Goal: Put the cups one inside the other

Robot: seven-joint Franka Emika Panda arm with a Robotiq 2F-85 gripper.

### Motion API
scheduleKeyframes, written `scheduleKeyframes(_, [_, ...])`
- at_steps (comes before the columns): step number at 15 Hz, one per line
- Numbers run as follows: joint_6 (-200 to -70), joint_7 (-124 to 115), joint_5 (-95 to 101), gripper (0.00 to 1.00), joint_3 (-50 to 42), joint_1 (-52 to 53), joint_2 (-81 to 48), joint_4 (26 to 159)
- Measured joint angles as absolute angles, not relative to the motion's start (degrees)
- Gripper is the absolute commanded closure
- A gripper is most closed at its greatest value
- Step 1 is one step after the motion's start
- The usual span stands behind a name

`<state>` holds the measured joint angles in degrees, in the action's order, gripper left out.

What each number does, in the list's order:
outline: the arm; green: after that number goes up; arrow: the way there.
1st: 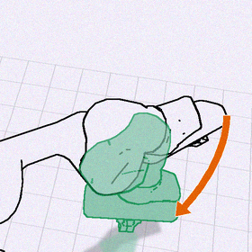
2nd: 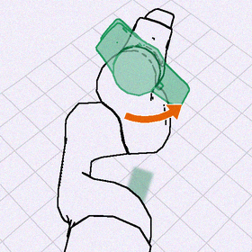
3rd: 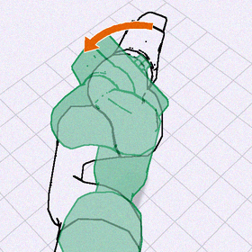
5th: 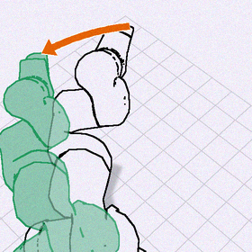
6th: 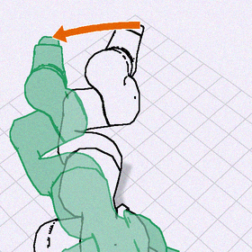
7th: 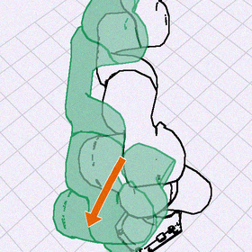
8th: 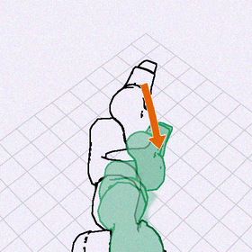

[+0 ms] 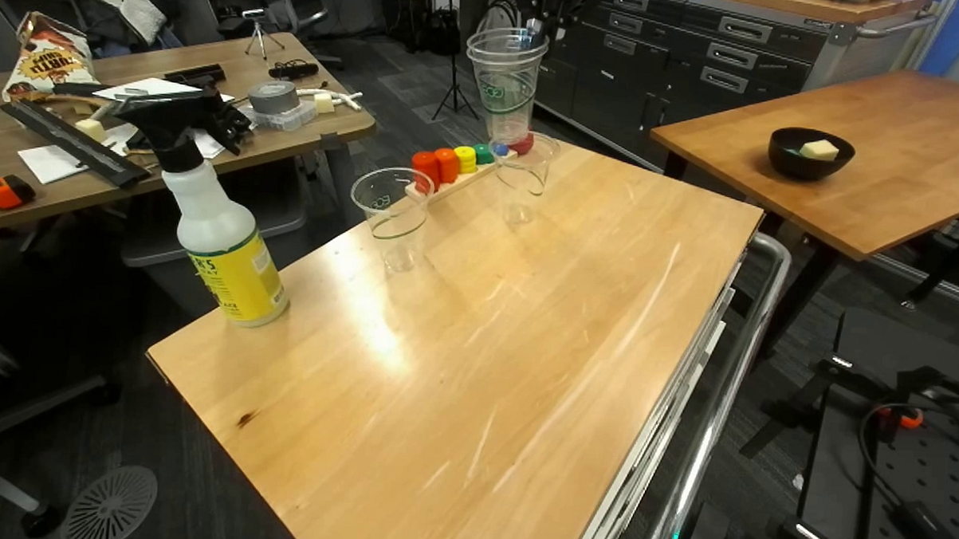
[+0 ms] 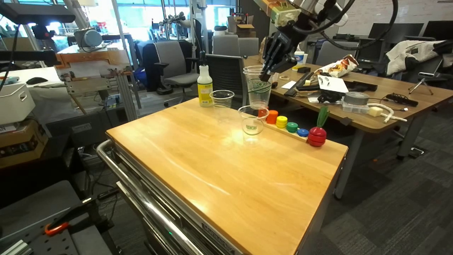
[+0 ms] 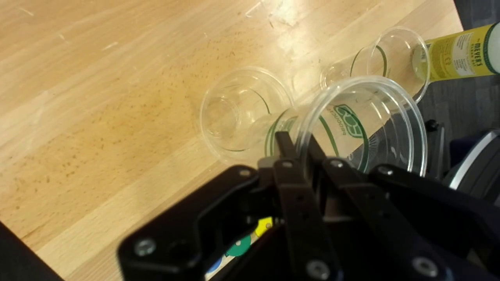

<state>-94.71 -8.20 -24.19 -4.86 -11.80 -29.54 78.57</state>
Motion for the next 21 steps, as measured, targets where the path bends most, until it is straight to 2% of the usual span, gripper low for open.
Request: scheduleKeyframes(21, [-96.58, -5.66, -21.70, 0.96, -4.71, -11.32, -27.69, 86.12])
